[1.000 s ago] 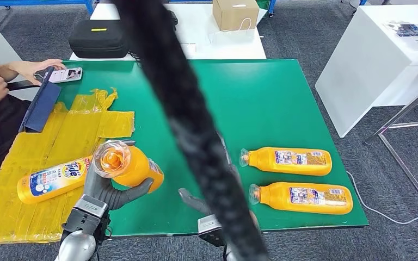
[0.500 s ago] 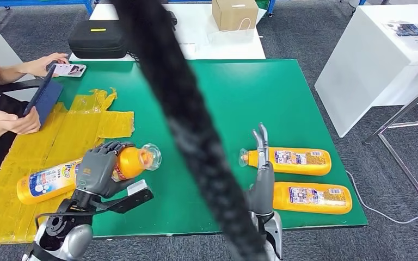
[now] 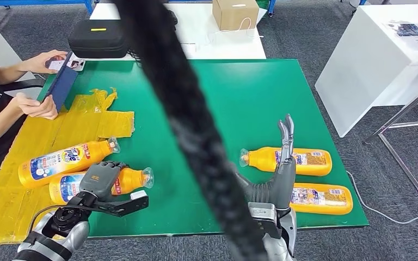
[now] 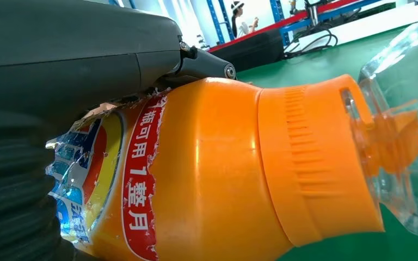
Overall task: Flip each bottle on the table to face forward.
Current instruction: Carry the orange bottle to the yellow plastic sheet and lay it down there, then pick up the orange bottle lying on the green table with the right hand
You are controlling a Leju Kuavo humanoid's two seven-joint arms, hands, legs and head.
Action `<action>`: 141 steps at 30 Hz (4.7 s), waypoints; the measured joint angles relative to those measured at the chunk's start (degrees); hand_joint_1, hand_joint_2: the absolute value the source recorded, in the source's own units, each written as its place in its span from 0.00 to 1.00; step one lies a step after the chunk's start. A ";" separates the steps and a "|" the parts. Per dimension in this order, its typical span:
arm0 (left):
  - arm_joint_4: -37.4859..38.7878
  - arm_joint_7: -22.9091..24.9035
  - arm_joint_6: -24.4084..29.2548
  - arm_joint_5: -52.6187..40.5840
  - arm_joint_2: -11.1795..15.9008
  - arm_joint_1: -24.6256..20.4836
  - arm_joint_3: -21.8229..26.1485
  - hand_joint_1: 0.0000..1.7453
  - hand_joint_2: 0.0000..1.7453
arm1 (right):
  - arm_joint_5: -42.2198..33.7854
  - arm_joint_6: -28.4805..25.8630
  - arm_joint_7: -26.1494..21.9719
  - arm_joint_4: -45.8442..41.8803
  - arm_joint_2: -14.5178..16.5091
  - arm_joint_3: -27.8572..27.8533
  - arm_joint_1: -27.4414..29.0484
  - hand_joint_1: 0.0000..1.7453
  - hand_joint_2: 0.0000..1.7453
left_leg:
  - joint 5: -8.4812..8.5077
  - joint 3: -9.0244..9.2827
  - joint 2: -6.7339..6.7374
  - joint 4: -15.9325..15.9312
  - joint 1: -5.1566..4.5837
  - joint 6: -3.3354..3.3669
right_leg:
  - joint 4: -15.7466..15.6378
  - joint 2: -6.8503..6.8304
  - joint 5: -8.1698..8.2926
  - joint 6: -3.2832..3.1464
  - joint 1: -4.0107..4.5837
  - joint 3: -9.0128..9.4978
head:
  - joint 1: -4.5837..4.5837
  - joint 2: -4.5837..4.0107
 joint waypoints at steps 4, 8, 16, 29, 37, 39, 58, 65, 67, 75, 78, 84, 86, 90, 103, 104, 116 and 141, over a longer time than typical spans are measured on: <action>0.22 0.37 -0.46 0.47 0.11 -0.29 -0.44 1.00 1.00 | 0.01 -0.04 0.01 -0.24 0.02 -0.19 0.02 0.00 1.00 | 0.00 0.00 0.01 0.00 0.00 0.00 | 0.00 0.00 0.00 0.00 0.00 0.00 | -0.01 0.00; 1.33 1.25 -0.75 0.89 -0.12 -0.96 -0.54 1.00 1.00 | 0.15 0.27 0.04 -0.26 0.09 -0.21 -0.04 0.00 1.00 | 0.00 0.01 0.00 0.00 0.00 0.00 | 0.00 0.00 0.01 0.00 0.00 0.00 | -0.01 0.00; 6.25 3.26 4.08 0.13 -2.37 -3.04 0.46 0.00 1.00 | 0.60 0.63 0.37 -0.18 0.48 -0.17 -0.49 0.00 1.00 | 0.01 0.00 -0.01 0.00 0.00 0.00 | 0.00 0.00 0.01 0.01 0.00 0.02 | -0.01 0.00; 17.10 3.96 10.06 -3.10 -7.19 -6.66 5.89 0.00 1.00 | 1.74 1.10 1.77 1.02 0.48 1.10 -1.79 0.00 1.00 | 0.01 0.00 0.00 0.00 0.00 0.00 | 0.00 0.00 0.01 0.01 0.00 0.03 | -0.01 0.00; 18.51 3.92 10.15 -3.26 -7.87 -7.03 6.68 0.00 1.00 | 1.79 1.10 1.79 1.27 0.48 1.19 -1.88 0.00 1.00 | 0.01 0.00 -0.01 0.00 0.00 0.00 | 0.00 0.00 0.01 0.00 0.00 0.04 | -0.02 0.00; 18.73 3.90 10.11 -3.41 -8.08 -7.09 6.88 0.00 1.00 | 1.87 1.11 1.90 1.31 0.48 1.20 -1.90 0.00 1.00 | 0.01 0.01 -0.01 0.00 0.00 0.00 | 0.00 0.00 0.01 0.00 0.00 0.04 | -0.01 0.00; -4.74 -22.75 28.61 22.43 -12.66 7.55 15.88 0.00 1.00 | 29.64 4.42 16.78 4.83 -4.04 1.18 -3.20 0.00 1.00 | -0.09 -0.04 -0.01 0.00 -0.03 0.00 | -0.03 0.01 -0.03 0.02 -0.02 0.01 | 0.00 0.00; -20.56 -26.84 31.36 26.87 -14.68 13.30 19.59 0.00 1.00 | 38.85 12.10 24.25 9.21 -9.95 -0.02 -7.25 0.00 1.00 | -0.05 -0.04 -0.04 0.00 -0.02 0.03 | -0.04 0.00 0.00 0.04 -0.01 0.04 | -0.01 0.00; -22.89 -27.23 30.43 28.06 -15.04 14.04 19.84 0.00 1.00 | 39.10 14.73 24.76 10.80 -11.61 -0.44 -8.79 0.00 1.00 | -0.03 -0.04 -0.04 0.00 -0.02 0.05 | -0.03 0.00 0.02 0.05 -0.01 0.04 | -0.01 0.00; -26.11 -28.30 22.95 34.06 -15.43 15.69 18.04 0.00 1.00 | 35.01 24.81 23.08 19.70 -19.60 -2.19 -15.18 0.00 1.00 | -0.01 -0.04 -0.08 0.03 -0.09 0.07 | -0.03 -0.01 0.05 0.10 -0.09 0.07 | -0.01 0.00; -26.11 -28.69 22.41 34.98 -15.45 15.93 17.06 0.00 1.00 | 34.00 26.40 22.19 23.36 -21.90 -2.80 -17.55 0.00 1.00 | -0.02 -0.05 -0.08 0.03 -0.11 0.08 | -0.04 -0.01 0.06 0.11 -0.11 0.06 | -0.01 0.00; -26.05 -29.32 21.91 36.63 -15.54 15.98 16.22 0.00 1.00 | 32.98 27.72 20.97 28.68 -24.62 -2.90 -20.17 0.00 1.00 | -0.02 -0.05 -0.08 0.03 -0.10 0.08 | -0.03 -0.01 0.05 0.11 -0.10 0.05 | -0.02 0.00; -26.05 -29.36 21.88 36.73 -15.55 16.00 16.12 0.00 1.00 | 32.90 27.75 20.94 29.50 -25.09 -2.90 -20.46 0.00 1.00 | -0.02 -0.05 -0.07 0.03 -0.10 0.08 | -0.03 -0.01 0.05 0.11 -0.09 0.05 | -0.02 0.00; -26.04 -29.51 21.82 36.88 -15.56 16.00 15.97 0.00 1.00 | 32.49 28.50 20.50 30.69 -25.76 -2.86 -20.91 0.00 1.00 | -0.02 -0.04 -0.07 0.03 -0.10 0.08 | -0.03 -0.01 0.05 0.11 -0.10 0.04 | -0.02 0.00; -25.09 -31.39 22.44 39.14 -15.56 16.05 15.45 0.00 1.00 | 18.12 36.96 12.37 33.52 -31.22 -2.92 -19.75 0.00 1.00 | -0.02 -0.05 -0.18 0.05 -0.12 0.08 | -0.05 -0.04 0.05 0.12 -0.12 0.05 | -0.03 0.00; -24.91 -31.47 22.61 39.22 -15.56 16.04 15.45 0.00 1.00 | 17.38 37.53 12.21 33.53 -31.92 -2.99 -19.48 0.00 1.00 | -0.02 -0.05 -0.18 0.05 -0.12 0.08 | -0.05 -0.04 0.05 0.12 -0.11 0.05 | -0.03 0.00; -22.83 -31.50 23.12 40.30 -15.58 15.80 15.45 0.00 1.00 | 25.00 35.51 20.04 36.31 -35.28 -3.06 -19.63 0.00 1.00 | -0.02 -0.05 -0.13 0.05 -0.11 0.09 | -0.04 -0.03 0.05 0.12 -0.11 0.06 | -0.04 0.00; -22.14 -31.14 22.61 40.42 -16.39 15.08 15.40 0.00 1.00 | 32.75 30.91 22.25 48.40 -32.18 -1.01 -25.08 1.00 1.00 | -0.02 -0.03 -0.11 0.05 -0.11 0.09 | -0.04 -0.02 0.05 0.12 -0.11 0.08 | -0.03 0.00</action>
